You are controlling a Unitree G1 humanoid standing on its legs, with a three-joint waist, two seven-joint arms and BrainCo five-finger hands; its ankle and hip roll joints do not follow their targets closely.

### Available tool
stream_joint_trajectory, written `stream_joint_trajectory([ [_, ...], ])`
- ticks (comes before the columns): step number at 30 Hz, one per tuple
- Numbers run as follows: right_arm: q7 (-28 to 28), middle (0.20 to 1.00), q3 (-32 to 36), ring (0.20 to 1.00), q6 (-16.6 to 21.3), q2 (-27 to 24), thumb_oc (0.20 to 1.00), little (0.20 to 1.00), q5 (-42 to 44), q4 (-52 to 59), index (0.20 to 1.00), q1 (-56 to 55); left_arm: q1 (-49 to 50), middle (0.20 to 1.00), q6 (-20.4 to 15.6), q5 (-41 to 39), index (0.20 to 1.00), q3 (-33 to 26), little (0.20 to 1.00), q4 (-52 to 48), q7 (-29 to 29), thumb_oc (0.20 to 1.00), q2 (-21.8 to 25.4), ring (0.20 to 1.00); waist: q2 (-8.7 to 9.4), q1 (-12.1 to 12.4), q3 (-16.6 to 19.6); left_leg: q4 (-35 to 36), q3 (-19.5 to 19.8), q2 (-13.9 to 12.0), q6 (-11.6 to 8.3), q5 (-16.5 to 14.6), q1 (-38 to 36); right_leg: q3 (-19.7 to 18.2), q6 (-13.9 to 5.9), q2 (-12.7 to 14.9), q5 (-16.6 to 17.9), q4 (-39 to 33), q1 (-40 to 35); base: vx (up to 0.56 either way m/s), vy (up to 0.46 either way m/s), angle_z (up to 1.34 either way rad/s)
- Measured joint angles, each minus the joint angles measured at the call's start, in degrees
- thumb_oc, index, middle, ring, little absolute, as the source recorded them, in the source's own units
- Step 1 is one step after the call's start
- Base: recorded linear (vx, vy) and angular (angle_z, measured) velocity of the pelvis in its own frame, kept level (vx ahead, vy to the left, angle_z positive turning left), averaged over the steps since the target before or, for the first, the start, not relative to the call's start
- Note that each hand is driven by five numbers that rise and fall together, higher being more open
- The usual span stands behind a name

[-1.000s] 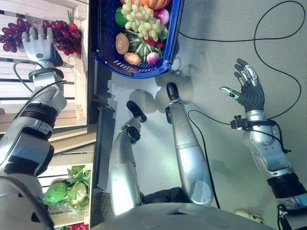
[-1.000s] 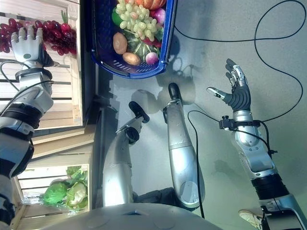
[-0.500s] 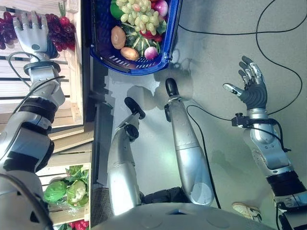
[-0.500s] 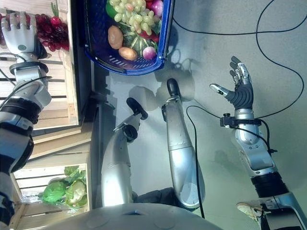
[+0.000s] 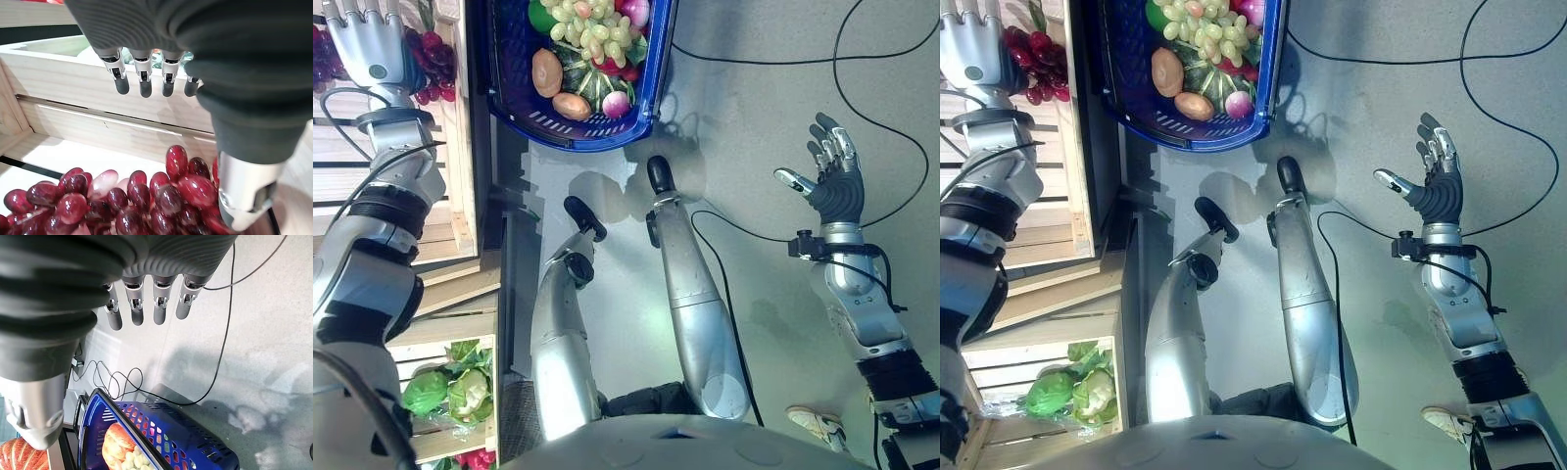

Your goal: Pick up fruits and vegetables into the basket

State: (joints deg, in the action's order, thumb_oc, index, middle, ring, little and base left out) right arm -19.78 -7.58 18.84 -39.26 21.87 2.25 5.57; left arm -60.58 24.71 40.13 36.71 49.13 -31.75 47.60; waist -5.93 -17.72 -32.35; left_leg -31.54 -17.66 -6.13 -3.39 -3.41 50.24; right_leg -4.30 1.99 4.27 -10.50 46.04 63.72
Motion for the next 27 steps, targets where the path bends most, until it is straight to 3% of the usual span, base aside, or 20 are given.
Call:
stream_joint_trajectory([
  [9,-0.63,1.0,-0.05,1.0,0.02,-0.08,1.0,1.0,0.0,-0.28,1.0,1.99,-0.92,1.0,2.76,-2.5,1.0,2.15,1.0,4.3,8.14,1.0,-1.73,1.0,0.06,-0.79,0.03,-0.05,-0.02,-0.09,-0.02,-0.03,0.93,-0.02,0.0,-0.1,0.01,-0.03,0.89,0.0,0.0,0.0],
  [27,-3.31,1.0,-0.13,1.0,0.02,-0.62,1.0,1.0,-0.08,-1.83,1.0,5.83,-4.97,1.0,6.57,0.64,1.0,2.98,1.0,6.86,7.08,1.0,-2.19,1.0,0.34,-1.21,0.06,-1.35,-0.02,-0.94,-0.42,-0.57,4.59,-0.39,0.73,-0.99,0.52,0.6,4.67,0.0,0.0,-0.02],
])
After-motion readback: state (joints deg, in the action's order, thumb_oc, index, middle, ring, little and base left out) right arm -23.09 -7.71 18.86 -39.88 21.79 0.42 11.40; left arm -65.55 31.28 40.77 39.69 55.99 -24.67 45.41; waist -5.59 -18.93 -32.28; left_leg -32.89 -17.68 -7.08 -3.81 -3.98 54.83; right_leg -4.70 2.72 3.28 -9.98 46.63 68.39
